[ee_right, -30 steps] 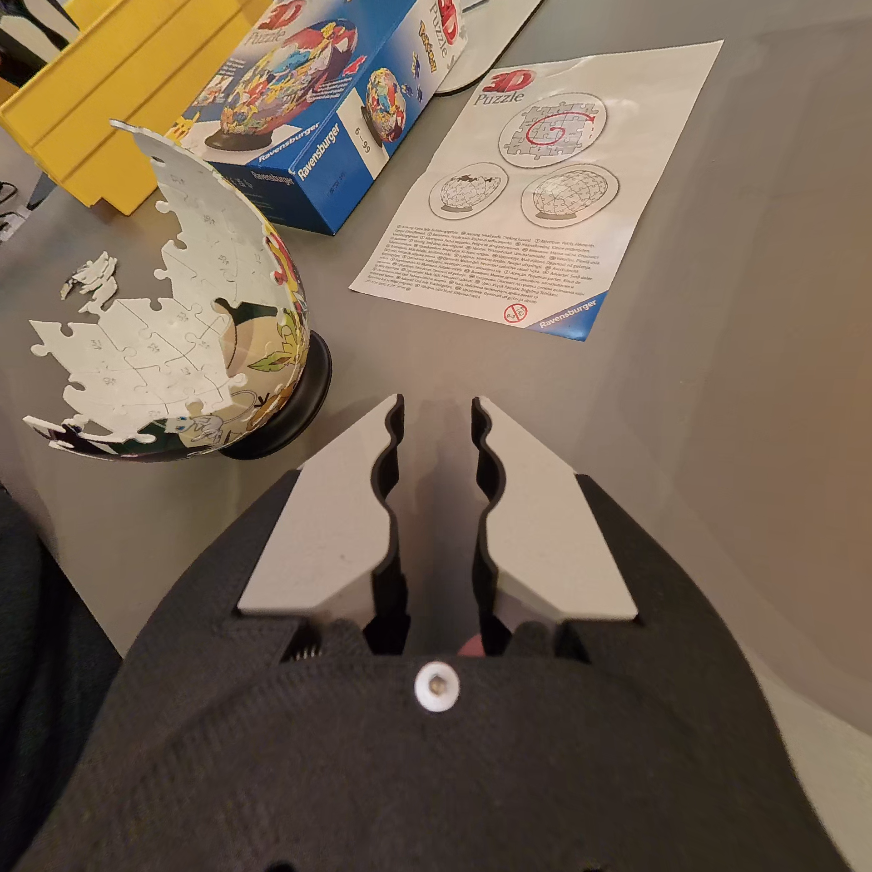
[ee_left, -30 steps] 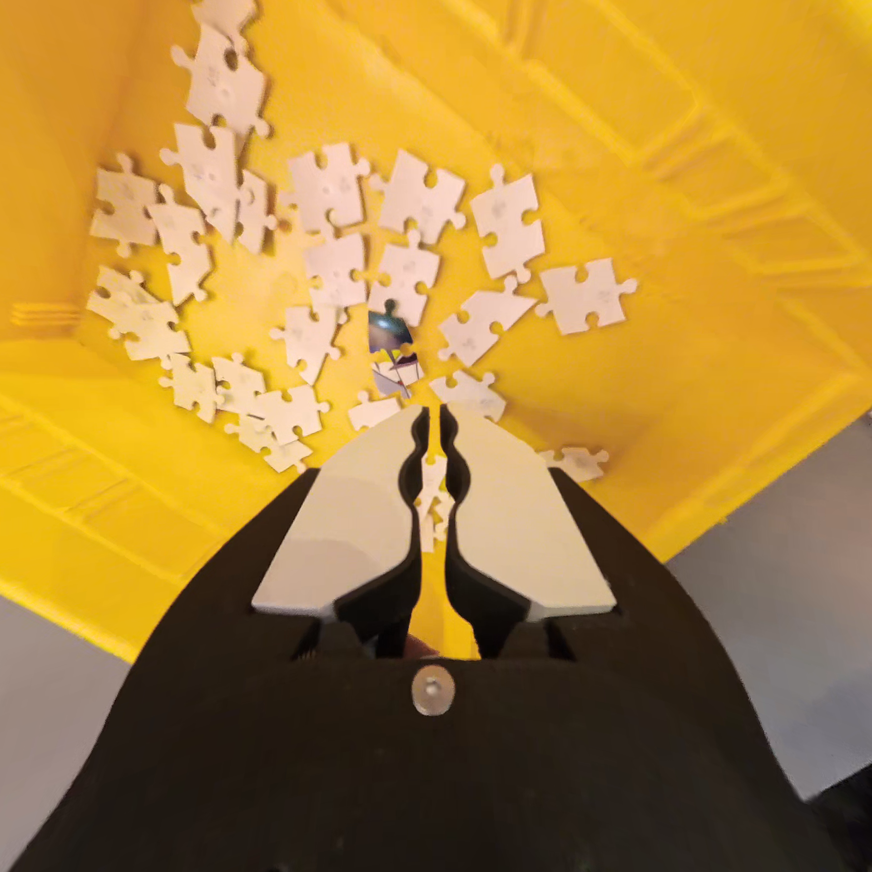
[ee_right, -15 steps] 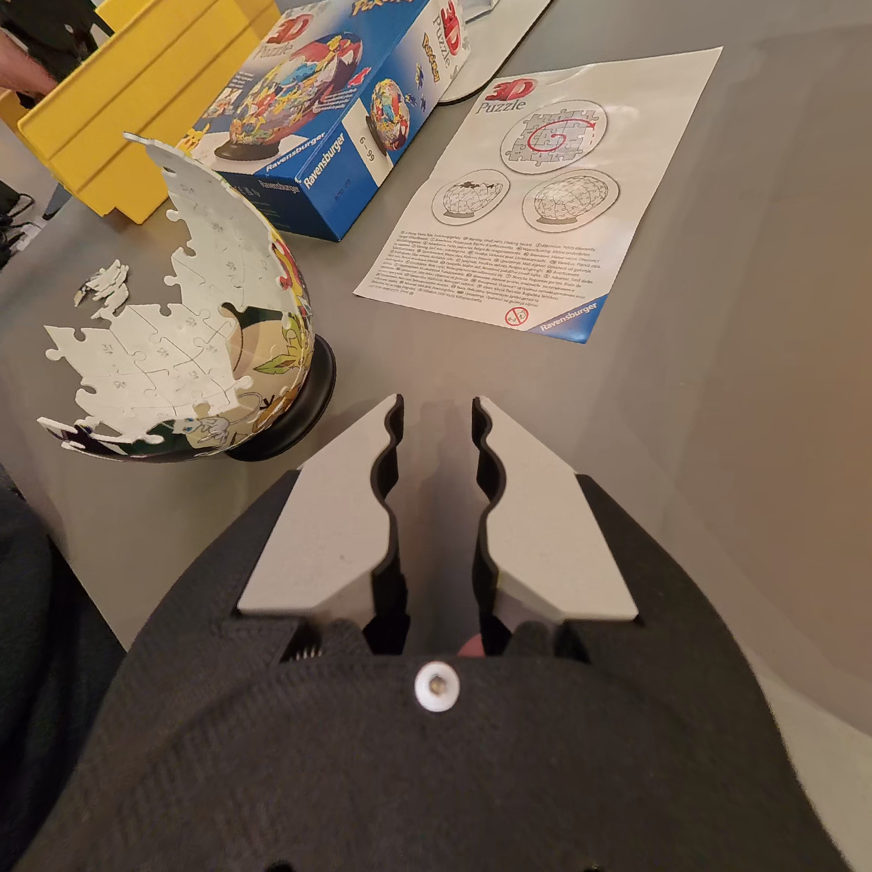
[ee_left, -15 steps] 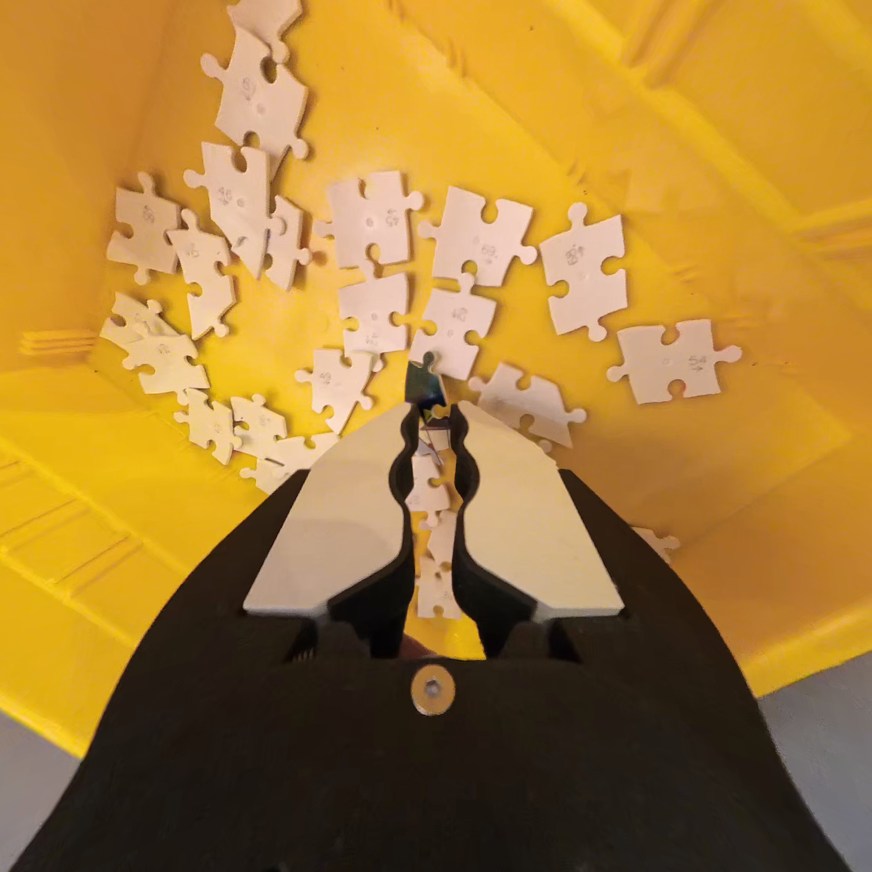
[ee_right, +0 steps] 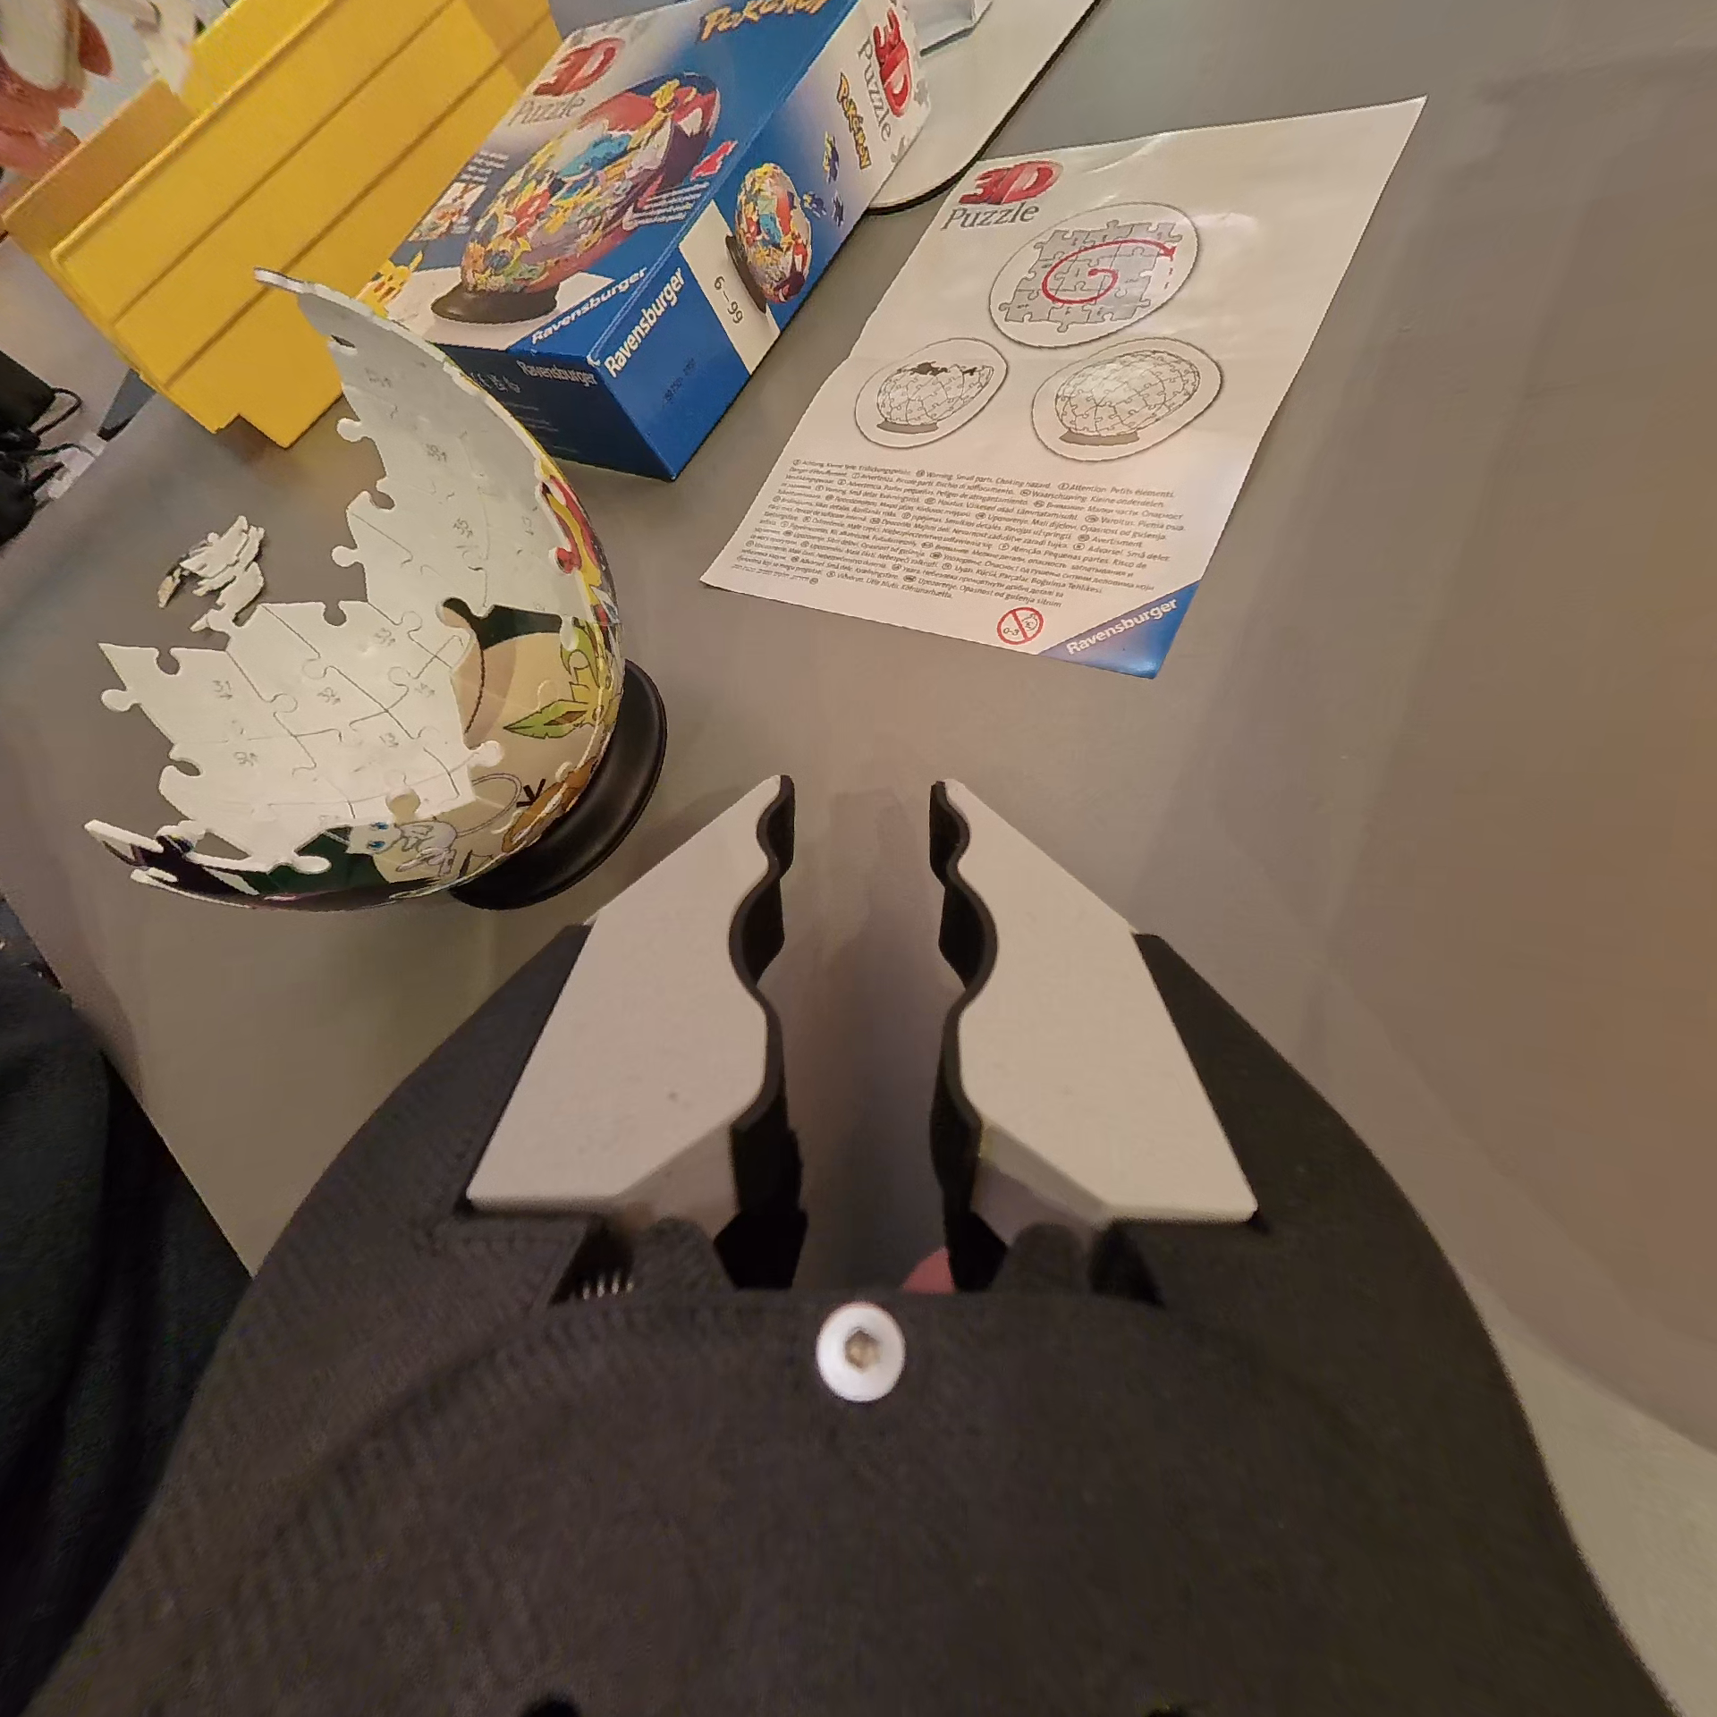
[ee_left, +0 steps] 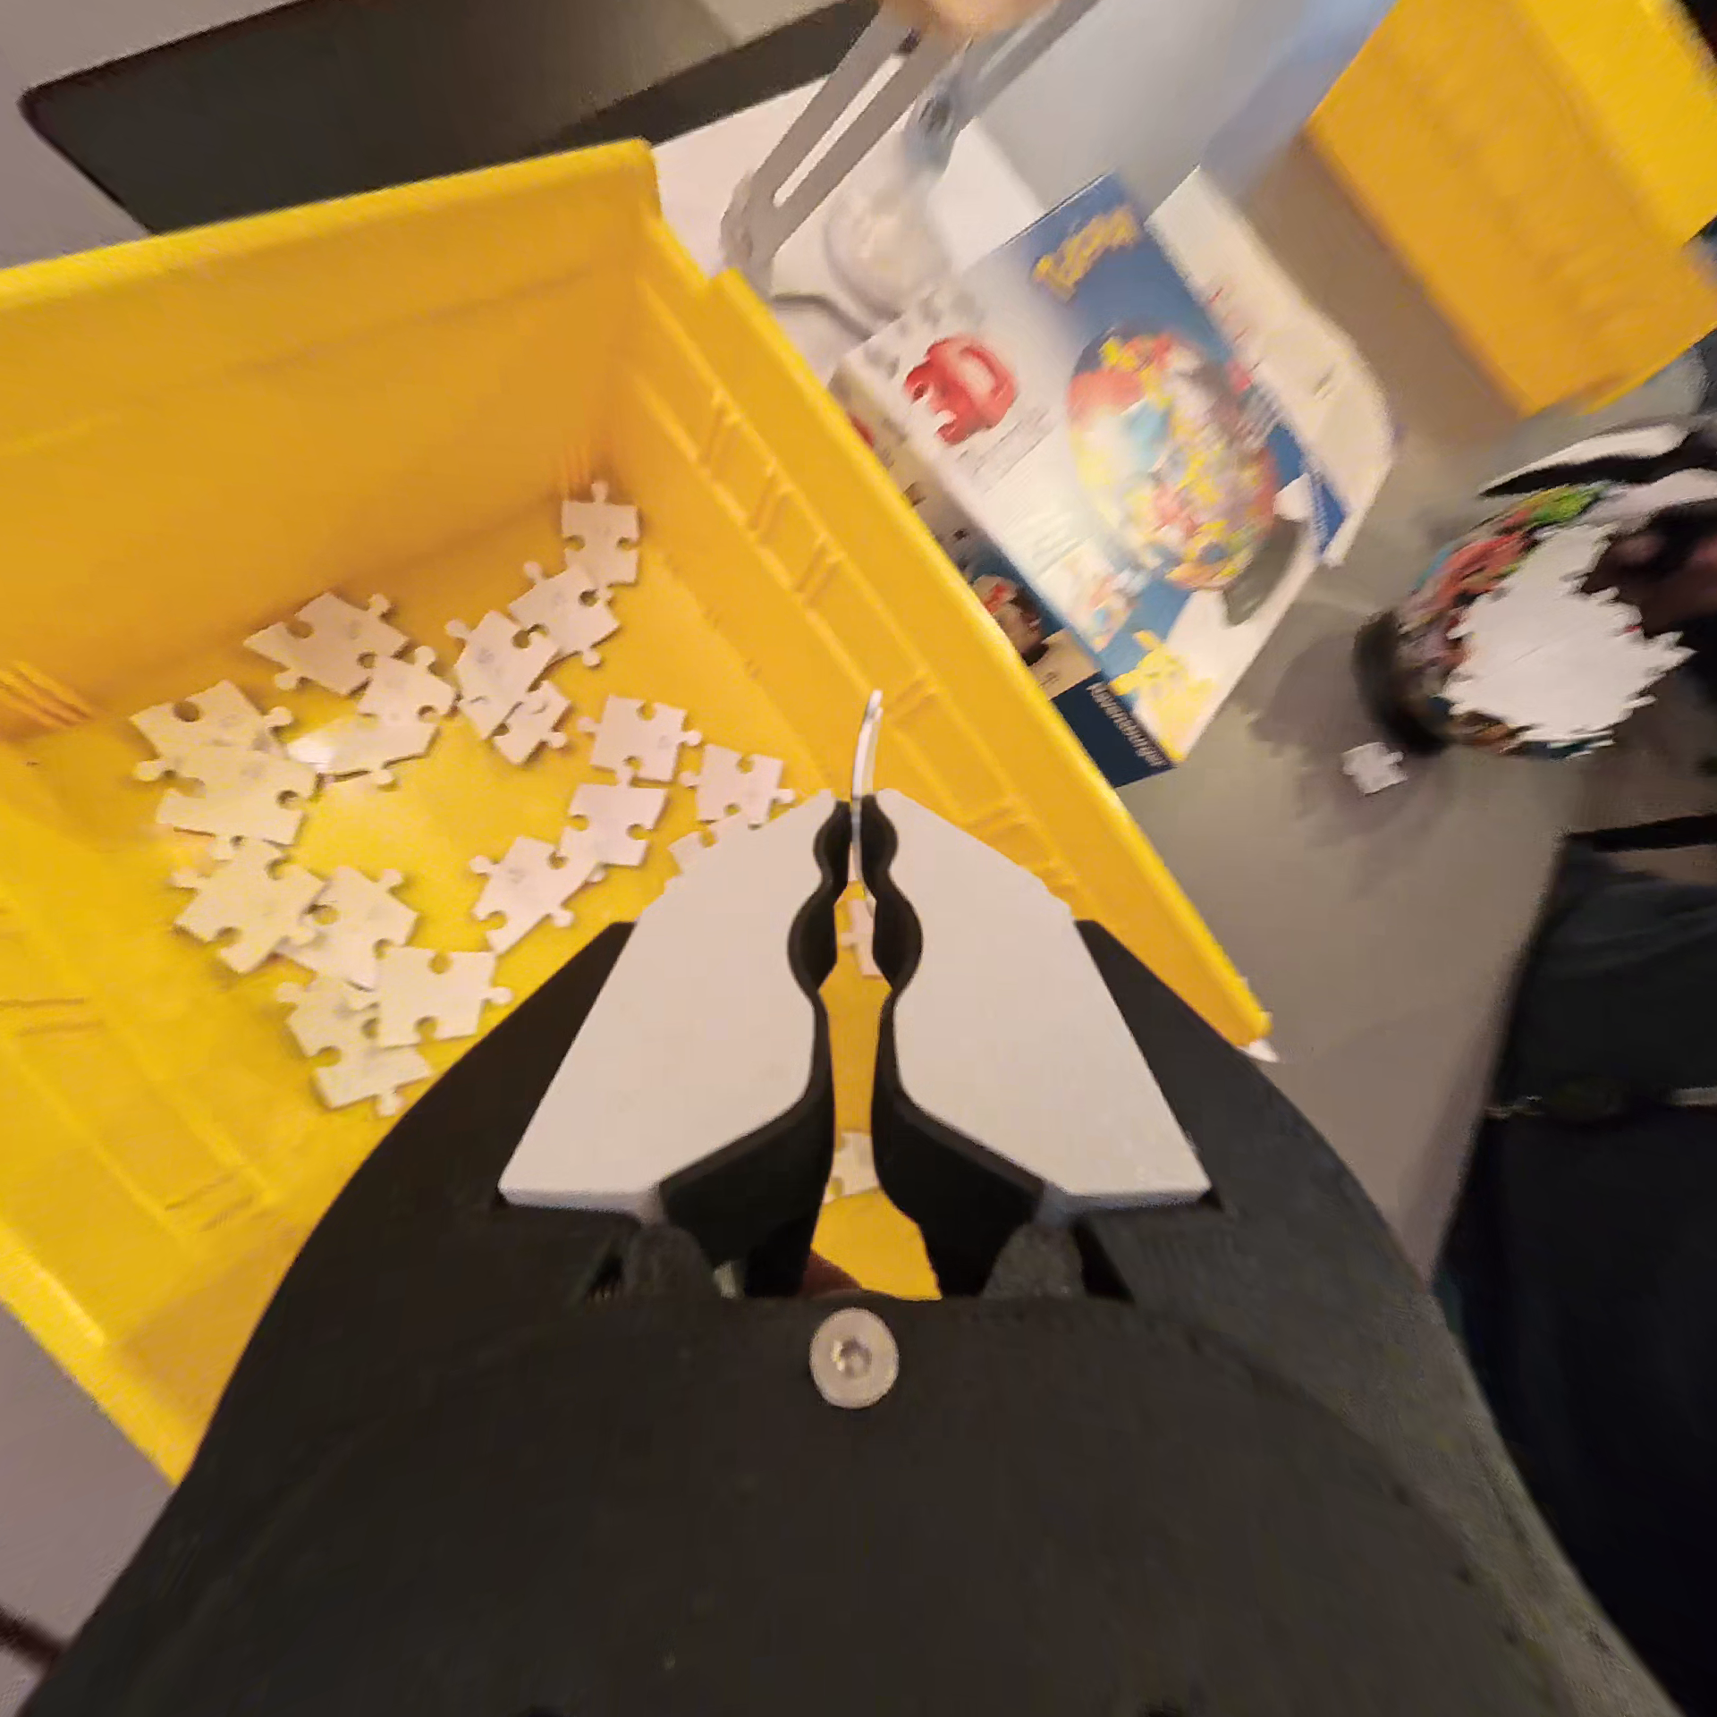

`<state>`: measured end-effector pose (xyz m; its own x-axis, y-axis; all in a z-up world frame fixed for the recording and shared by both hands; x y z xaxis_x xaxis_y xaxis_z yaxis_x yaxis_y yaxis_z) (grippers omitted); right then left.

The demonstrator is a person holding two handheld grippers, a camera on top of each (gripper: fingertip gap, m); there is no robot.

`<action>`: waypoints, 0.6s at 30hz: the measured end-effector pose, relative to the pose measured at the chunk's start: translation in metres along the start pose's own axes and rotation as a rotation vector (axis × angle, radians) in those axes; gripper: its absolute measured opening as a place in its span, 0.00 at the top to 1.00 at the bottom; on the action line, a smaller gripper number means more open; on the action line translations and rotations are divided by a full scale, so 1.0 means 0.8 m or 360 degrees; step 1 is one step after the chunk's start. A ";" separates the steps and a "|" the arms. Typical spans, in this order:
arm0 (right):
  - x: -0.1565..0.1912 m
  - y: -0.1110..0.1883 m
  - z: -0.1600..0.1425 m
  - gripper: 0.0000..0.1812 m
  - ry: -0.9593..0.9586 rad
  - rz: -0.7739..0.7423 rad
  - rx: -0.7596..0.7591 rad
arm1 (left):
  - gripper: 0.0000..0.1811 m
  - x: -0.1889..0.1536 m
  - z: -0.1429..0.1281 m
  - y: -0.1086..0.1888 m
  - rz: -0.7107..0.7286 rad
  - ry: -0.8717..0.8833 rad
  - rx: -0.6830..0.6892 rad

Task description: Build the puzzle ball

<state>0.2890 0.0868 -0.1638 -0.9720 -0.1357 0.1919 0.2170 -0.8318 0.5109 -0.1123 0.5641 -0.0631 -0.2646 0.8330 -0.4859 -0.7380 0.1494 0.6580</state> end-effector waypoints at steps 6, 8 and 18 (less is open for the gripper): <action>0.001 0.000 0.000 0.84 0.0008 0.0002 -0.0001 | 0.99 -0.017 -0.007 0.016 -0.0172 0.0083 -0.0093; 0.001 0.000 0.000 0.84 0.0010 0.0002 -0.0002 | 0.99 -0.025 -0.013 0.020 -0.0199 0.0070 -0.0088; 0.001 0.000 0.000 0.84 0.0012 0.0010 0.0004 | 0.99 -0.151 -0.171 -0.066 -0.0285 -0.0483 0.0551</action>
Point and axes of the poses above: each gripper's, where its closed fingertips meet, y back along the fingers, z out of its top, x = y × z across the jaws, the point moved 8 cm from there along y, back along the fingers, and after that the axes turned 10 degrees about y, right-handed, at the moved point
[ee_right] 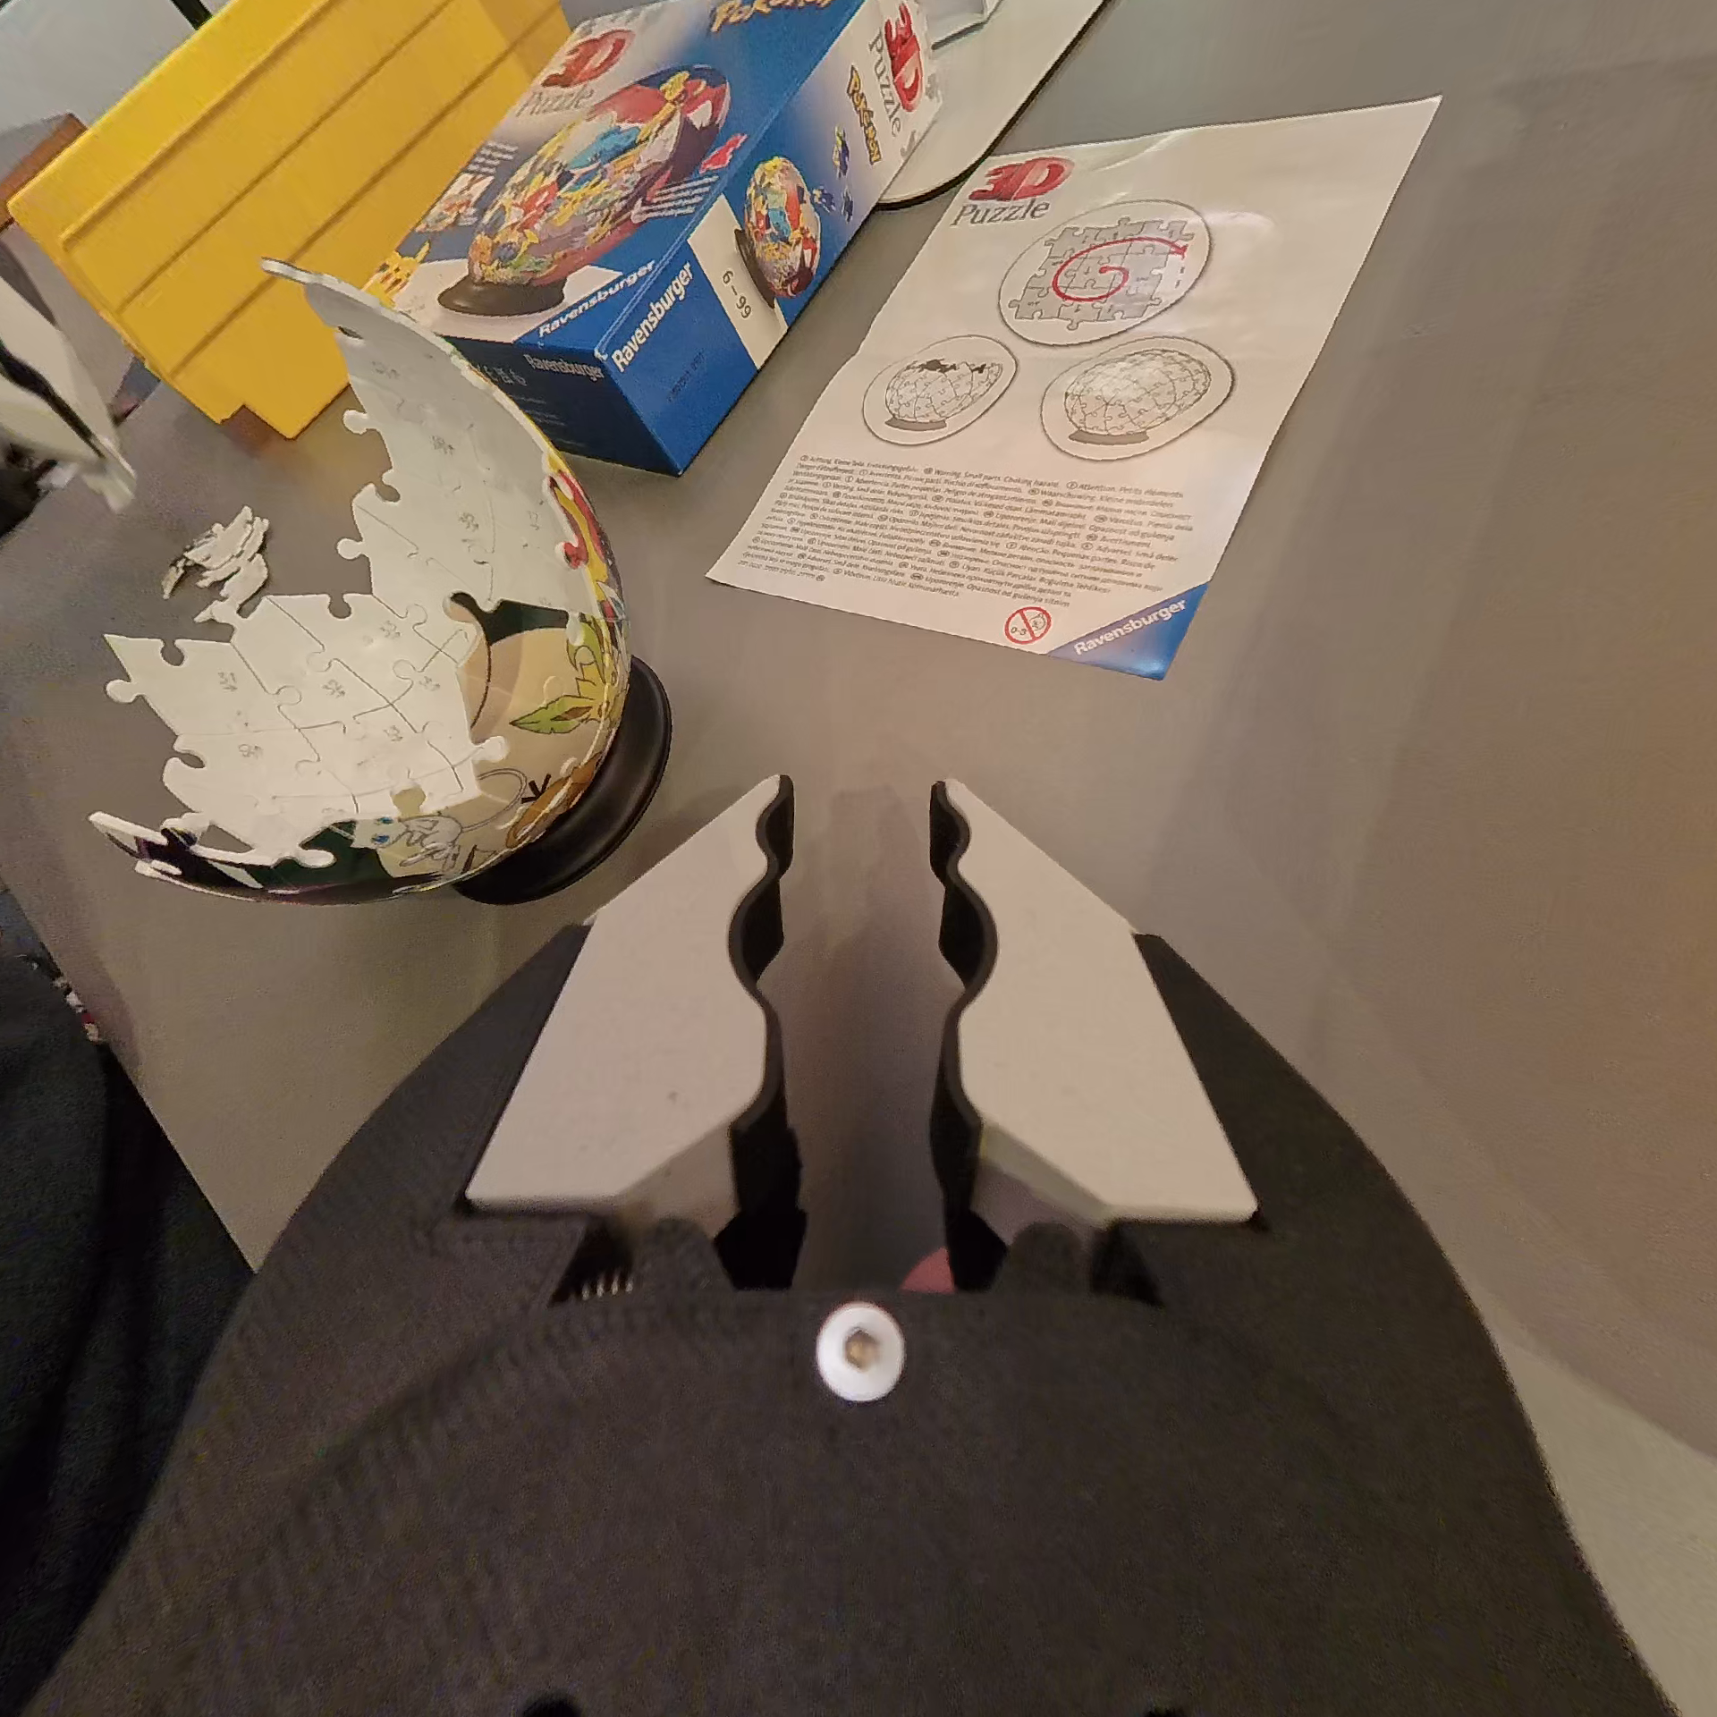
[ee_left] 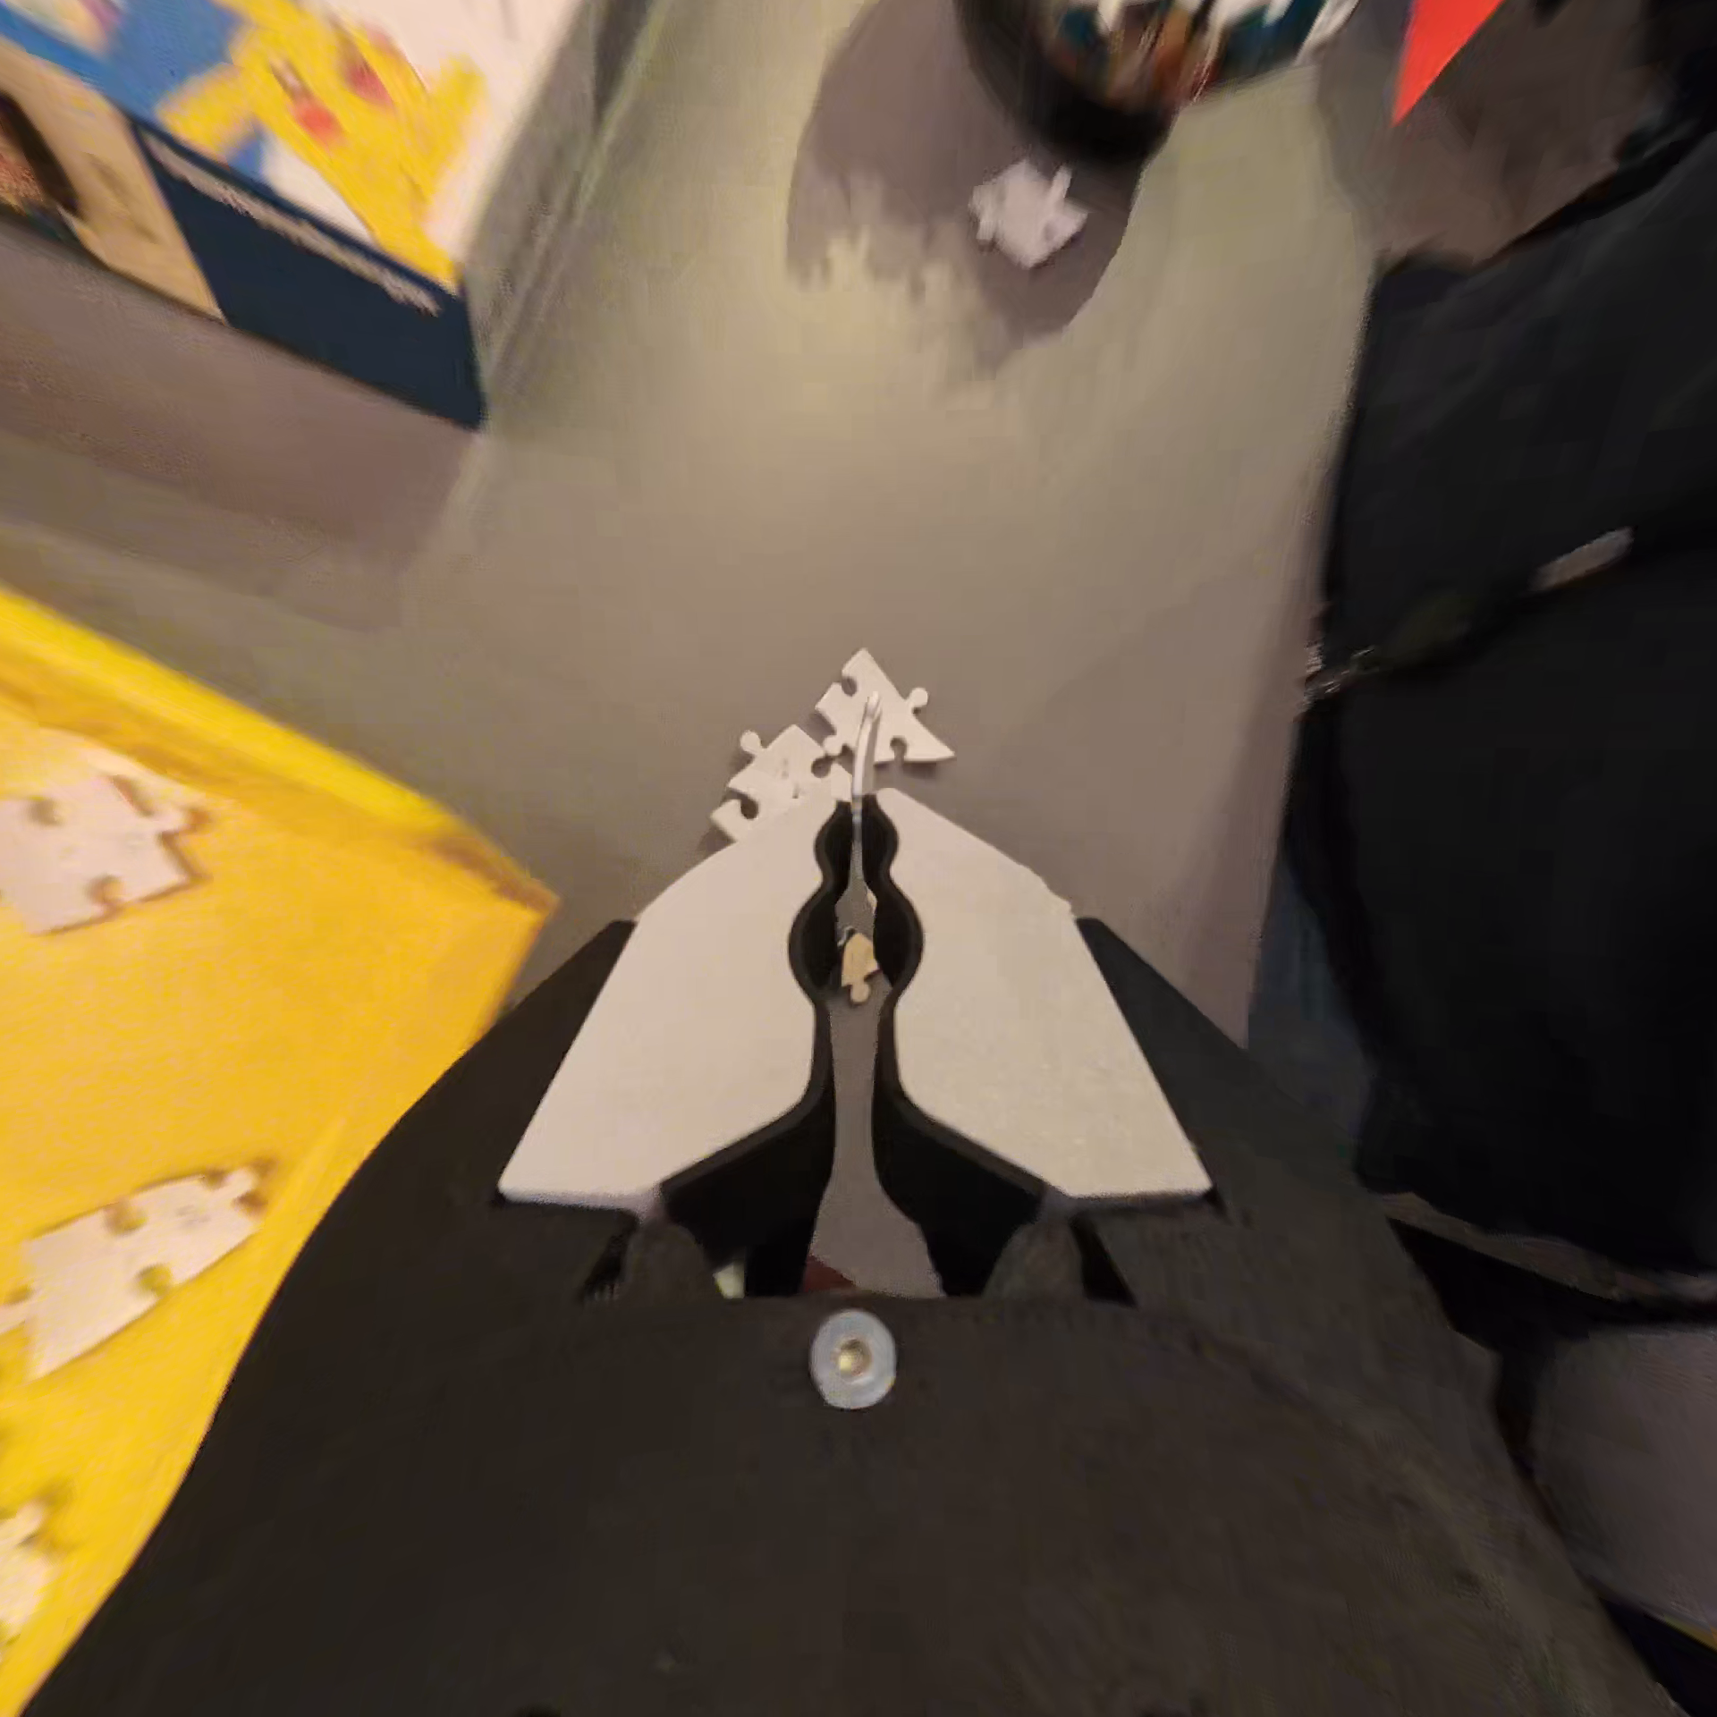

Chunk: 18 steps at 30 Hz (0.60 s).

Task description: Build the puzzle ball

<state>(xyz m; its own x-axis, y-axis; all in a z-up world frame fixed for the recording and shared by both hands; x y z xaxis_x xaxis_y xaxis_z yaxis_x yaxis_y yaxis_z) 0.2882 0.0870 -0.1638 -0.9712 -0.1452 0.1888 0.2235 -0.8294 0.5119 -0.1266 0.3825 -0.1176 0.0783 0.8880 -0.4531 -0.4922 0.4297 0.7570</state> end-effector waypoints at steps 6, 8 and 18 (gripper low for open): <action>0.002 0.000 0.000 0.84 0.0019 -0.0003 -0.0002 | 0.84 0.012 -0.010 -0.033 0.0327 -0.0066 0.0007; 0.001 0.000 0.000 0.84 0.0013 0.0001 -0.0005 | 0.81 0.002 -0.006 -0.022 0.0342 -0.0167 0.0004; 0.001 0.001 0.001 0.84 0.0008 0.0013 -0.0019 | 0.85 0.114 0.100 0.103 0.0914 -0.0308 -0.0271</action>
Point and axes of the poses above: each gripper's, where its closed fingertips meet, y back along the fingers, z out of its top, x = y × z across the jaws, the point moved 8 cm from there along y, back along the fingers, and after that the axes turned 10 degrees about y, right-handed, at the moved point
